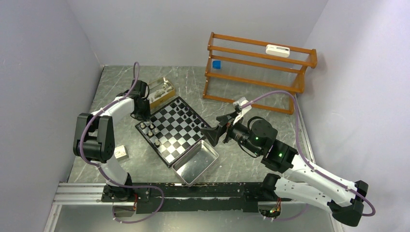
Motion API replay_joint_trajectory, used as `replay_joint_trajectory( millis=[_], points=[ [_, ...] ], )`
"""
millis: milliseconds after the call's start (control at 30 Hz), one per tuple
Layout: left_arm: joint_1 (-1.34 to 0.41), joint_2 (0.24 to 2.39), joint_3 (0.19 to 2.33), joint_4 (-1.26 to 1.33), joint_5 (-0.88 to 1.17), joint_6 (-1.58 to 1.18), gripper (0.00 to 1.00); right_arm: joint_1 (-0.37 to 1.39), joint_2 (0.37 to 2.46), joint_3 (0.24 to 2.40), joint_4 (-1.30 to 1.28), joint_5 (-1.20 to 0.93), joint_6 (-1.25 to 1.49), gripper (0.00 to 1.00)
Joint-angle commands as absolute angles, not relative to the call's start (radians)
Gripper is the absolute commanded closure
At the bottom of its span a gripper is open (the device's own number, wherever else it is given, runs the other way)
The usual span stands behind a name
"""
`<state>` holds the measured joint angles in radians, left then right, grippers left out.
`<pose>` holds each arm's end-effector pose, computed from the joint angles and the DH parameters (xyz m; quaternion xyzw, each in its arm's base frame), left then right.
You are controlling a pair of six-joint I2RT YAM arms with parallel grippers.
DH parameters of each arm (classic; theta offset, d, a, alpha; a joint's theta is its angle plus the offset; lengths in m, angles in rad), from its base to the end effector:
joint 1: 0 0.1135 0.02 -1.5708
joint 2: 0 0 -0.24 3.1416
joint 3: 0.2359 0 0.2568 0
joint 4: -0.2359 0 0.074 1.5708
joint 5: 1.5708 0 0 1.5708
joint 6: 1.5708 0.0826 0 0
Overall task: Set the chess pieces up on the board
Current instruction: Place the chess piece on the chessboard.
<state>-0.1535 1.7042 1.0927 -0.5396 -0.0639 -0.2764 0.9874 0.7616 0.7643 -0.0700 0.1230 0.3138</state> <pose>0.3512 -0.0490 0.1143 -0.0667 0.9753 -0.0139 0.2101 0.1470 0.2043 0.3293 -0.2013 0.7020 0.3771 0.5696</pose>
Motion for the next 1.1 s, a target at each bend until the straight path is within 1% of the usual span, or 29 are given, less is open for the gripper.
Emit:
replay_joint_trajectory(
  millis=[0,433,633,867,1067],
  points=[
    [-0.171,1.676,1.109,-0.561,-0.09,-0.266,0.83,0.986,0.758,0.773,-0.051,0.13,0.318,0.0],
    [-0.187,1.663,1.107,-0.572,-0.121,-0.267,0.82,0.986,0.762,0.767,-0.047,0.128,0.324,0.0],
    [-0.188,1.667,1.118,-0.572,-0.118,-0.272,0.76,0.986,0.759,0.765,-0.046,0.128,0.326,0.0],
    [-0.189,1.648,1.15,-0.585,-0.107,-0.269,0.73,0.985,0.759,0.765,-0.052,0.13,0.322,0.0],
    [-0.189,1.633,1.206,-0.614,-0.1,-0.269,0.72,0.986,0.771,0.775,-0.054,0.129,0.321,0.0]
  ],
)
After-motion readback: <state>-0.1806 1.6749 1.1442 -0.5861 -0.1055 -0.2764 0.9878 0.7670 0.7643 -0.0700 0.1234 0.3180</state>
